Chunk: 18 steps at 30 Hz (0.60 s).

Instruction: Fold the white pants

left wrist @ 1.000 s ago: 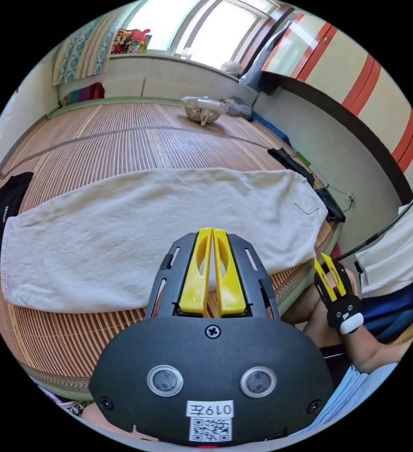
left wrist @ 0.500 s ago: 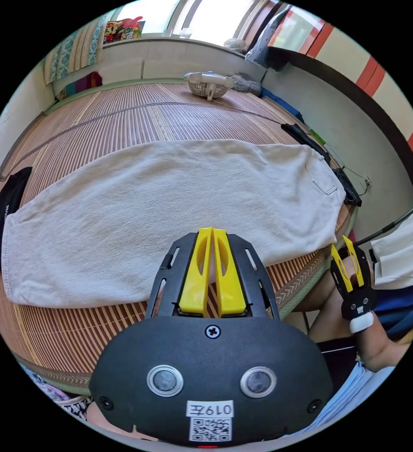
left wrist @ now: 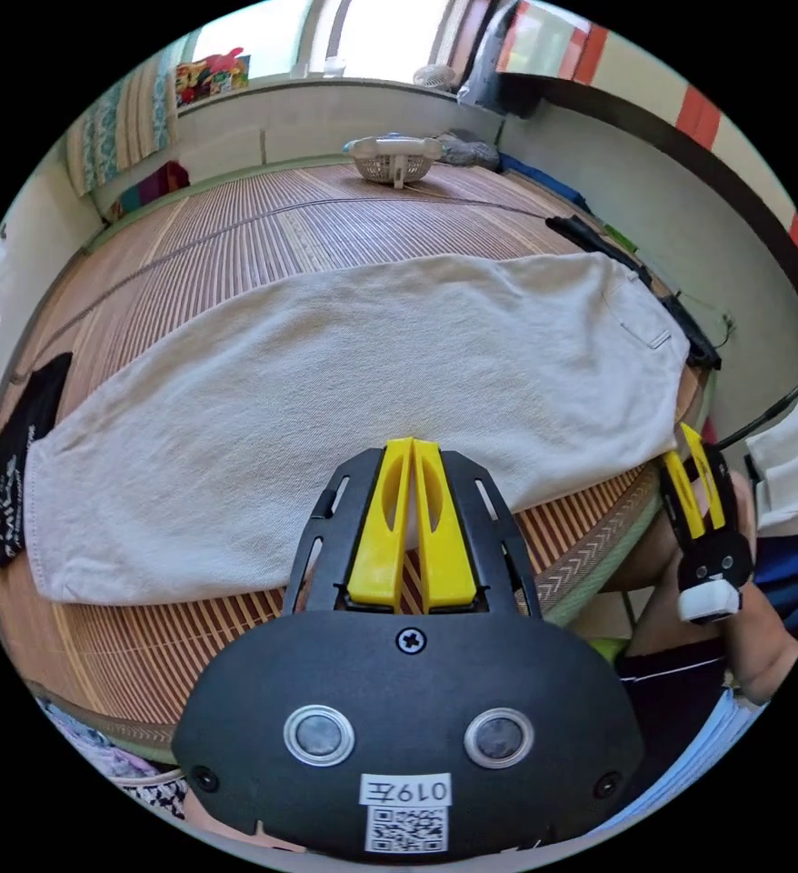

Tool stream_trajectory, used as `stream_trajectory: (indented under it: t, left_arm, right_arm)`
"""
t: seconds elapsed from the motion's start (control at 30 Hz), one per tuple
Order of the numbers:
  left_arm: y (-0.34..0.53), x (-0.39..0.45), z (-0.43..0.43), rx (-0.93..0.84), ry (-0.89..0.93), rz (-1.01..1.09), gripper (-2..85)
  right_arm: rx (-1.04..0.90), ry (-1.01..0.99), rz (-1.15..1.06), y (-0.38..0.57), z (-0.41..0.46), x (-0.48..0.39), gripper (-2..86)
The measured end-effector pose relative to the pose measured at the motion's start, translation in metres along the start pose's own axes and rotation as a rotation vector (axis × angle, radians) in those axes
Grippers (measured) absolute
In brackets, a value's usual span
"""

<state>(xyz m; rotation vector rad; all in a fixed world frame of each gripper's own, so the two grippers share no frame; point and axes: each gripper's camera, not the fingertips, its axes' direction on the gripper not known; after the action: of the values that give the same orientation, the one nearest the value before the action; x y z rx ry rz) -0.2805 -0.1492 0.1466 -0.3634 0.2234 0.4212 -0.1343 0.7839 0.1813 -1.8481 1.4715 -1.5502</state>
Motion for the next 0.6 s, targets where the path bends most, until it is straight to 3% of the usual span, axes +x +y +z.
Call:
stream_trajectory:
  t: [0.13,0.37,0.6]
  left_arm:
    - [-0.001,0.009,0.0,-0.004,-0.085,0.051,0.6]
    - [-0.003,-0.035,-0.001,-0.025,0.102,-0.036,0.6]
    - [-0.001,-0.052,-0.007,-0.009,0.097,-0.029,0.6]
  right_arm:
    - [0.004,0.026,-0.1,-0.01,-0.004,0.016,0.0]
    - [0.132,0.128,-0.482,0.004,0.006,0.012,-0.8]
    - [0.154,0.085,-0.391,-0.013,0.021,0.058,0.8]
